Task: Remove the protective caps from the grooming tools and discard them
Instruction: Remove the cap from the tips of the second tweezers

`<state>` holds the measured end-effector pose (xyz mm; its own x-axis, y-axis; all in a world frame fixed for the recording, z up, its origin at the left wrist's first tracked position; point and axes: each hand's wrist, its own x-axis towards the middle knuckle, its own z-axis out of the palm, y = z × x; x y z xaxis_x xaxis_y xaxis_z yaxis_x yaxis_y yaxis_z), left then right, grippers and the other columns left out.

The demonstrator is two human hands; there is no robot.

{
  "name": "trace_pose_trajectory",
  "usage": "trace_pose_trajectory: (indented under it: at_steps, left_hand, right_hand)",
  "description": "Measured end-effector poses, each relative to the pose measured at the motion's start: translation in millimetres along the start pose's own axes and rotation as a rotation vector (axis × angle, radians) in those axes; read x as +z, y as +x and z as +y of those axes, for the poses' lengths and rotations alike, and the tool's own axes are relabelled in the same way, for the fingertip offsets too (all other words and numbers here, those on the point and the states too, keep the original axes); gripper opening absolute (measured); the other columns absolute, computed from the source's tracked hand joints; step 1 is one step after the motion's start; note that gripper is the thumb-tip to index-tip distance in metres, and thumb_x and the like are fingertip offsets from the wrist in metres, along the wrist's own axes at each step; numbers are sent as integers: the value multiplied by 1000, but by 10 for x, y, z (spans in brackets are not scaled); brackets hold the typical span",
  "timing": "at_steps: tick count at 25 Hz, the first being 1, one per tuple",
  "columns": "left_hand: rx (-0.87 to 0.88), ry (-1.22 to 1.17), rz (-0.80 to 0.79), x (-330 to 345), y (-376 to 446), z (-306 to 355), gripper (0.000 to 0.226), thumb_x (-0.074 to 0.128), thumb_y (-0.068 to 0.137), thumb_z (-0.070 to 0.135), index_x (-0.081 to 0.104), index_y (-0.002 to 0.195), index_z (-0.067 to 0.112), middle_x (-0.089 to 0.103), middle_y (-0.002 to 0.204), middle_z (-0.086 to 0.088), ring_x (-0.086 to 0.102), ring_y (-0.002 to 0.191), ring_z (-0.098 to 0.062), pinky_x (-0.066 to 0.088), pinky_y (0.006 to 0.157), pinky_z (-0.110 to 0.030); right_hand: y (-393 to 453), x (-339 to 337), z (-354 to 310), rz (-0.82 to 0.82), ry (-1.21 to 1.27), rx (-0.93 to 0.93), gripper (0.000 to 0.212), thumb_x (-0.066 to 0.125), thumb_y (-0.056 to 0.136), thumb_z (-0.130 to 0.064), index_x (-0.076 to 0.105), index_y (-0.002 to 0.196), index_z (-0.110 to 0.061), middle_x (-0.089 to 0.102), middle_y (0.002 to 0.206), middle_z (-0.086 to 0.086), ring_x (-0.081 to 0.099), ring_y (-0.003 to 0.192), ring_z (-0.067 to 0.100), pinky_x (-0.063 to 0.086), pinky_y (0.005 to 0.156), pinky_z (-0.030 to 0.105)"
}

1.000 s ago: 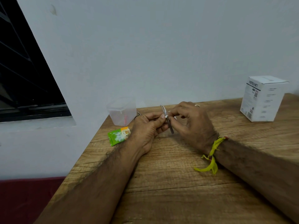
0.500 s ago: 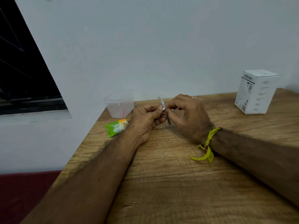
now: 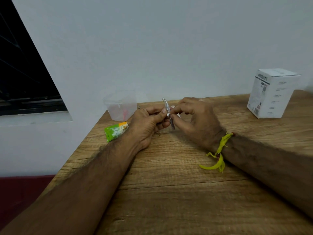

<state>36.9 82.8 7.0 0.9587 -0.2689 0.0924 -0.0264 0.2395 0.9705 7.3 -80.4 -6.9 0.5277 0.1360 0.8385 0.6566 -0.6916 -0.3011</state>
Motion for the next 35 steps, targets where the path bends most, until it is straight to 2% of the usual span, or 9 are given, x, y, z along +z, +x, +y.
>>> trace_pose_trajectory:
  at_steps: [8,15,22,26,30,35]
  left_hand:
    - [-10,-18,-2,11,6,11,11,62,92,0,73,96,2,77,78,-3,70,65,-10,57,58,-20]
    - [-2,-18,-1,-6,-1,-6,11,62,92,0,73,96,1,77,79,-5,71,67,-11,59,60,-21]
    - [5,-38,-6,-2,0,-9,11,61,92,-1,72,93,2,76,76,-4,71,64,-12,58,58,-21]
    - [-4,-55,21,2,7,7,11,61,93,-3,72,93,0,75,75,-8,68,63,-14,59,59,-21]
    - [3,-59,24,-6,-3,5,11,61,92,-3,72,94,-1,74,73,-8,67,61,-12,60,60,-22]
    - [1,-57,38,-16,28,-14,12,62,92,-2,74,90,1,73,74,-9,66,62,-14,60,63,-24]
  right_hand:
    - [-17,-33,37,-63,-34,-27,17,62,85,-25,77,88,-18,72,88,-2,66,83,22,53,73,44]
    - [-34,-48,20,-89,-45,-33,15,66,84,-25,78,88,-18,72,87,-5,66,83,20,53,73,44]
    - [-57,-83,-8,-112,-92,-94,9,71,83,-21,78,88,-21,72,91,-14,67,85,11,51,74,35]
    - [-41,-104,-8,-132,-87,-98,12,67,85,-25,78,86,-19,73,90,-10,67,85,13,53,75,39]
    - [-60,-97,7,-150,-120,-66,18,63,86,-32,78,87,-22,74,95,-8,69,95,15,53,80,41]
    - [-74,-101,-26,-136,-130,-113,20,62,86,-31,78,85,-20,74,92,-5,69,92,18,52,80,35]
